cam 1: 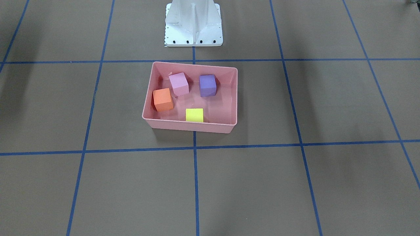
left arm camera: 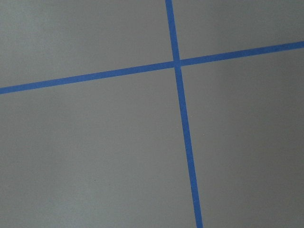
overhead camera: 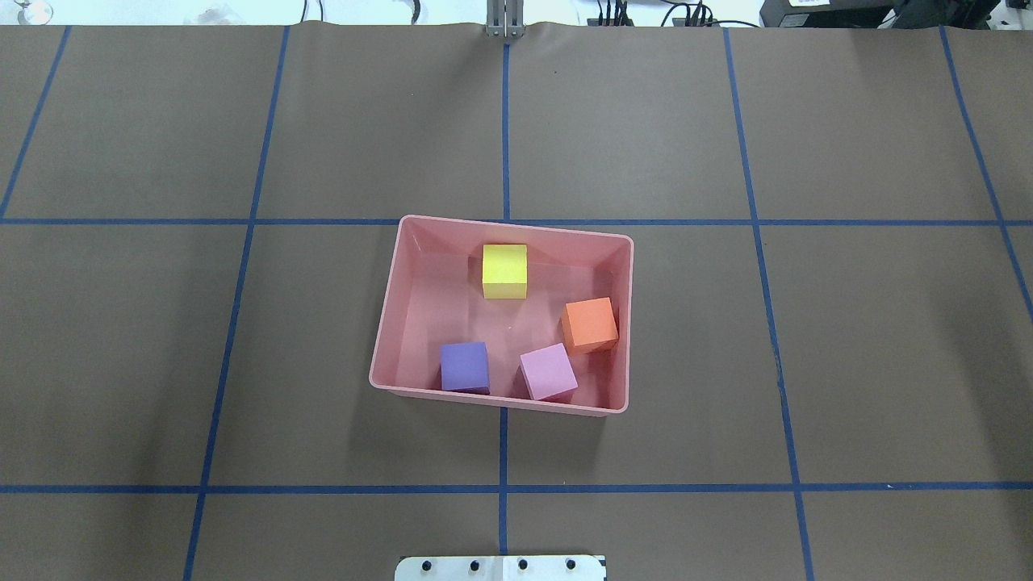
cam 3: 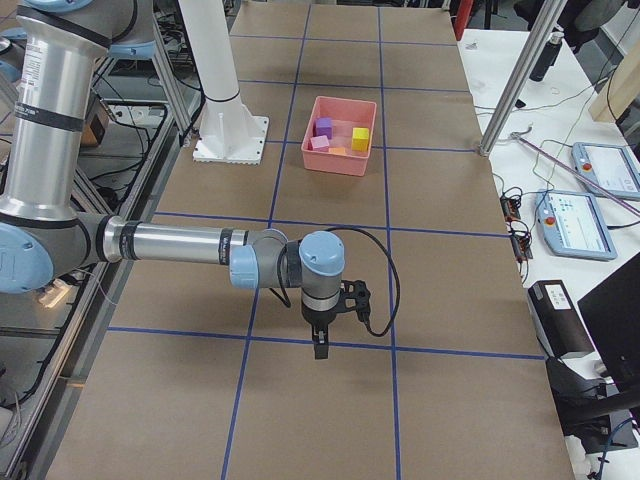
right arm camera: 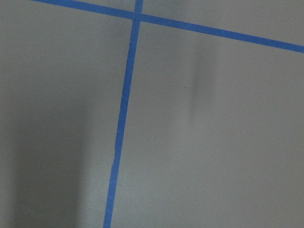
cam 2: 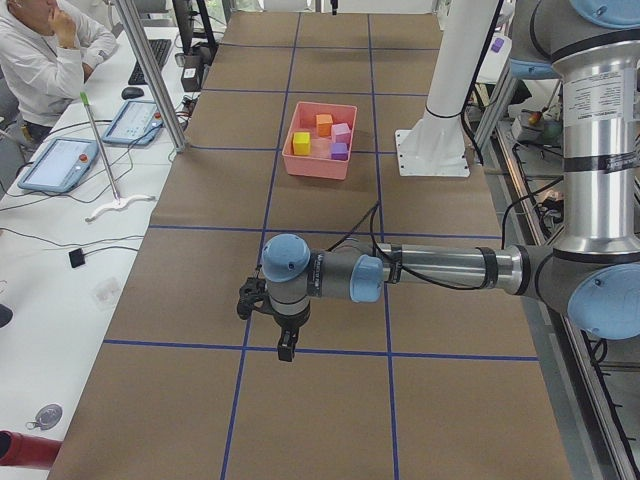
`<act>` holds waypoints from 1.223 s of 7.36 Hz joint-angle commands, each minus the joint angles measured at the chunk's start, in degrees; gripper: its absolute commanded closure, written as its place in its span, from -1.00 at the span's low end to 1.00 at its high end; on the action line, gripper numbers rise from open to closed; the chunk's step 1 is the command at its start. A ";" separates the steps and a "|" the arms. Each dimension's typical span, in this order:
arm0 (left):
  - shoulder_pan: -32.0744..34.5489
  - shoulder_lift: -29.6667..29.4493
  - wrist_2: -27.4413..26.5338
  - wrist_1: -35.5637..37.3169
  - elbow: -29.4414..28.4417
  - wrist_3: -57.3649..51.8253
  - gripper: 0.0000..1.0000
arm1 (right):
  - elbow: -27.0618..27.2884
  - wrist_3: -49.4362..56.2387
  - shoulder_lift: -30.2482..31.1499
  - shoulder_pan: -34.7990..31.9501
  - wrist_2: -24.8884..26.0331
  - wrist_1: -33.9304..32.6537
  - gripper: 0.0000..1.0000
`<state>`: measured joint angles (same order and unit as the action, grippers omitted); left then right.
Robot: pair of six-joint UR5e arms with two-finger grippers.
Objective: Place blocks into pink bin with both arms
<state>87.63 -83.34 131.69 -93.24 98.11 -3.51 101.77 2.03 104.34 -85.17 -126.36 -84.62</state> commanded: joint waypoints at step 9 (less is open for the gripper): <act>0.00 0.64 0.06 -0.01 0.06 -0.10 -1.00 | -3.07 0.16 -0.01 0.00 -1.08 0.33 -1.00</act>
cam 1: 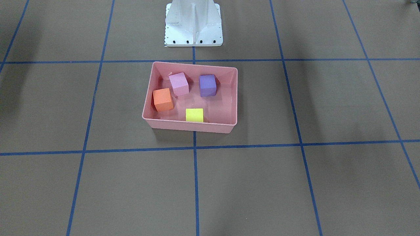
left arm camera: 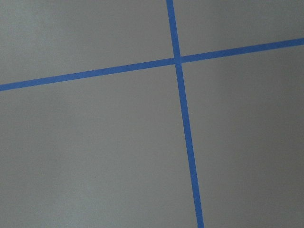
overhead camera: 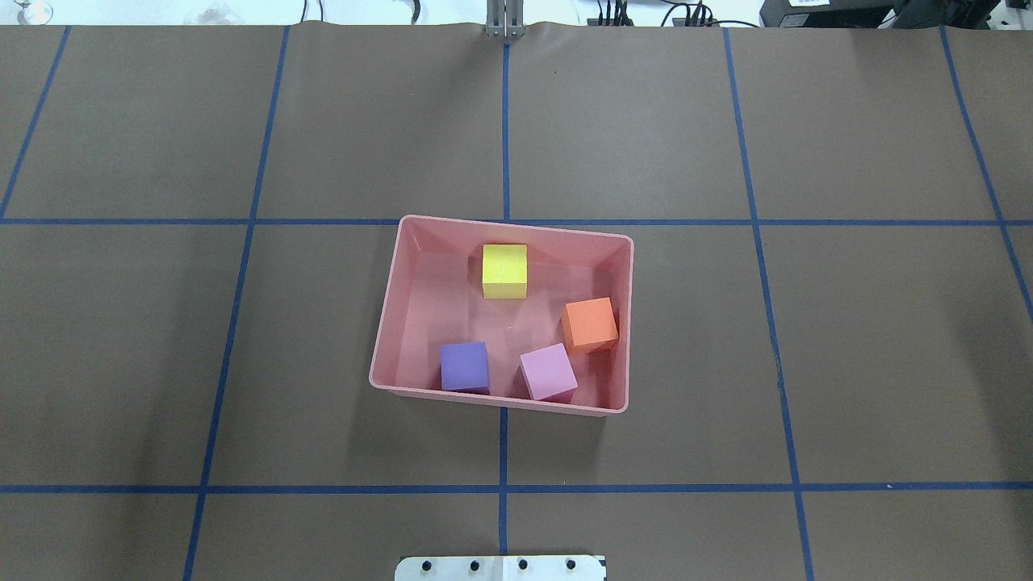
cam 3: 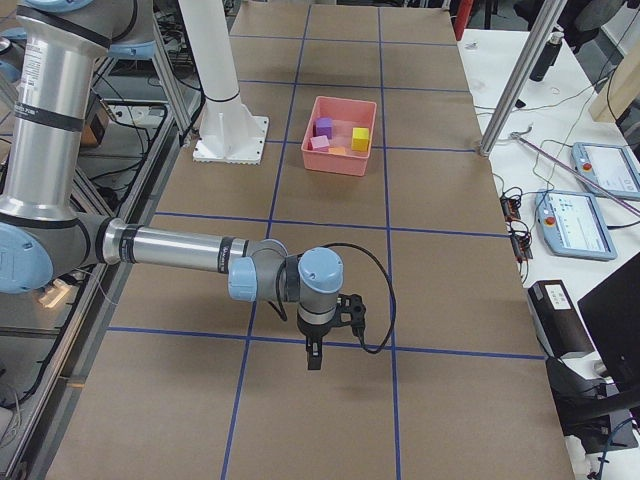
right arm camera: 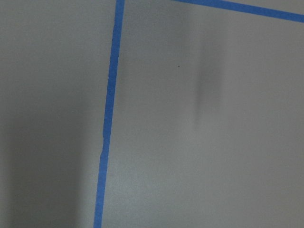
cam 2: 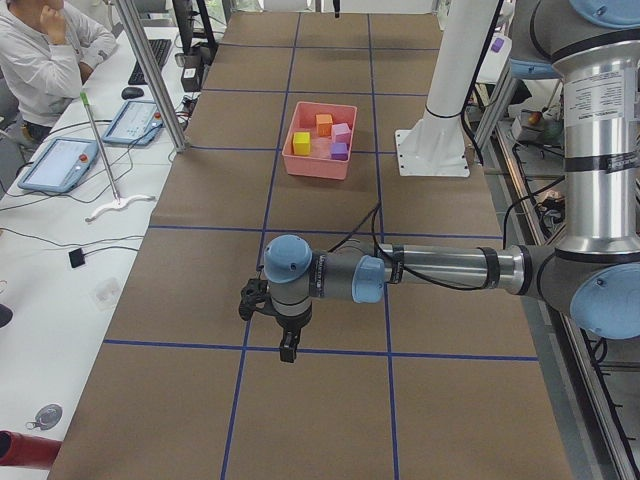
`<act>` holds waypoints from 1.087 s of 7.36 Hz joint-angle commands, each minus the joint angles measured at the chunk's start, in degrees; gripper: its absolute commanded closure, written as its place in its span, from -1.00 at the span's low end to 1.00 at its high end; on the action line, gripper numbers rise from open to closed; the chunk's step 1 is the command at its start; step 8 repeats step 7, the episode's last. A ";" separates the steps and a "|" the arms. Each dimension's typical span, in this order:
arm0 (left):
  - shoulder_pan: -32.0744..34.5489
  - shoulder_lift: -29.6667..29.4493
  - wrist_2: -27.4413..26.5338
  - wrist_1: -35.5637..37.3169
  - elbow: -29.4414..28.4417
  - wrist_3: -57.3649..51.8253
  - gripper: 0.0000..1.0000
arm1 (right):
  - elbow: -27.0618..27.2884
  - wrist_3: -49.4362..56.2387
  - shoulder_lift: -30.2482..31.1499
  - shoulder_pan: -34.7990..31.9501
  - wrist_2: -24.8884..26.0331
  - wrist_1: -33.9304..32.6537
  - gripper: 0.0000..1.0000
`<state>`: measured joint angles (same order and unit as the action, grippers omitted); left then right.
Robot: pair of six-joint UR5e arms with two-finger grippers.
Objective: Place blocks into pink bin with both arms
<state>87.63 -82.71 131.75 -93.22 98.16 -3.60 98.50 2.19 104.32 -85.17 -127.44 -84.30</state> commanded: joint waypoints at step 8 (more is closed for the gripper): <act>0.00 -0.26 0.35 -0.12 0.10 0.00 -1.00 | 0.47 -0.08 -0.35 0.00 0.52 0.01 -1.00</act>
